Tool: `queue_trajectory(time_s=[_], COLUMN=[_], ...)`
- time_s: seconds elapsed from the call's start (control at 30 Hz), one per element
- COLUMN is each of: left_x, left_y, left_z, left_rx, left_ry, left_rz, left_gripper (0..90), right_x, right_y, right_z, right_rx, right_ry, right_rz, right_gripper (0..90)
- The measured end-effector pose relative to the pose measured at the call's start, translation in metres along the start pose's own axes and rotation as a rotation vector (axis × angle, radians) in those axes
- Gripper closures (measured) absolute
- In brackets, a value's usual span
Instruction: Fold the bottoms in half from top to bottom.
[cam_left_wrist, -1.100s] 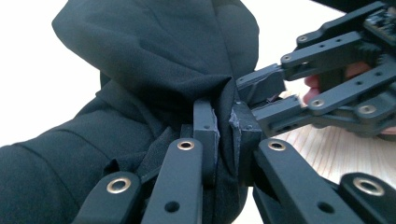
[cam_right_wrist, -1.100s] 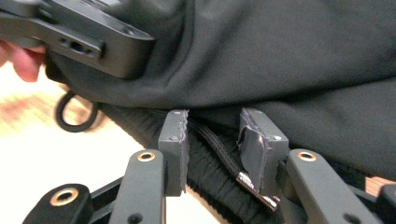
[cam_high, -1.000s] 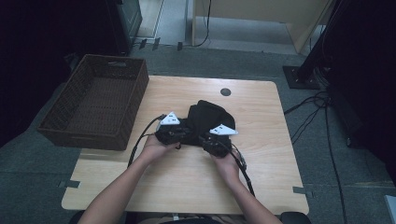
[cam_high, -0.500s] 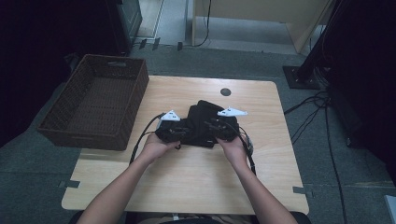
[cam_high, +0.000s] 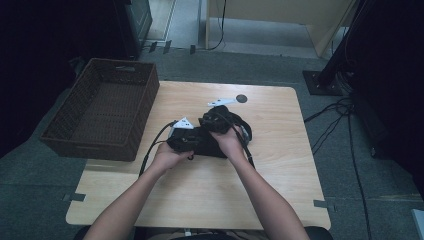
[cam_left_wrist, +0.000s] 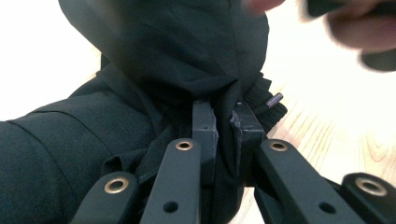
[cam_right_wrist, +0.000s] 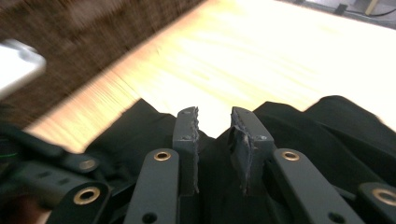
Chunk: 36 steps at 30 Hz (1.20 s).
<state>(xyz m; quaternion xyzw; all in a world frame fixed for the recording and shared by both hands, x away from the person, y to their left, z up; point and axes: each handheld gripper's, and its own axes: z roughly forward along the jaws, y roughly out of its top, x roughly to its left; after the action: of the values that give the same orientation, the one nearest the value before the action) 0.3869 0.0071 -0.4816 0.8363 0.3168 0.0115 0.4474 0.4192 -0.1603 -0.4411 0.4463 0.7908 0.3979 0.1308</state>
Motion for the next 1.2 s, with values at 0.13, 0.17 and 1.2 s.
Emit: queue_trajectory(time_s=[0.13,0.17,1.2], left_x=[0.002,0.002,-0.006], left_y=[-0.001,-0.001,-0.002], left_z=[-0.003,-0.004,-0.019], left_rx=[-0.004,-0.007,-0.008], left_ry=[-0.008,-0.016,-0.045], left_rz=[-0.006,-0.015,-0.060], left_gripper=[81.7,80.9,59.6], right_x=[-0.012,-0.014,-0.016], right_y=[-0.011,-0.014,-0.021], right_z=[0.012,0.010,-0.003], right_rx=[0.094,0.094,0.114], right_ry=[-0.023,-0.026,-0.047], right_rz=[0.017,0.021,-0.013], right_gripper=[75.9,76.4,81.2])
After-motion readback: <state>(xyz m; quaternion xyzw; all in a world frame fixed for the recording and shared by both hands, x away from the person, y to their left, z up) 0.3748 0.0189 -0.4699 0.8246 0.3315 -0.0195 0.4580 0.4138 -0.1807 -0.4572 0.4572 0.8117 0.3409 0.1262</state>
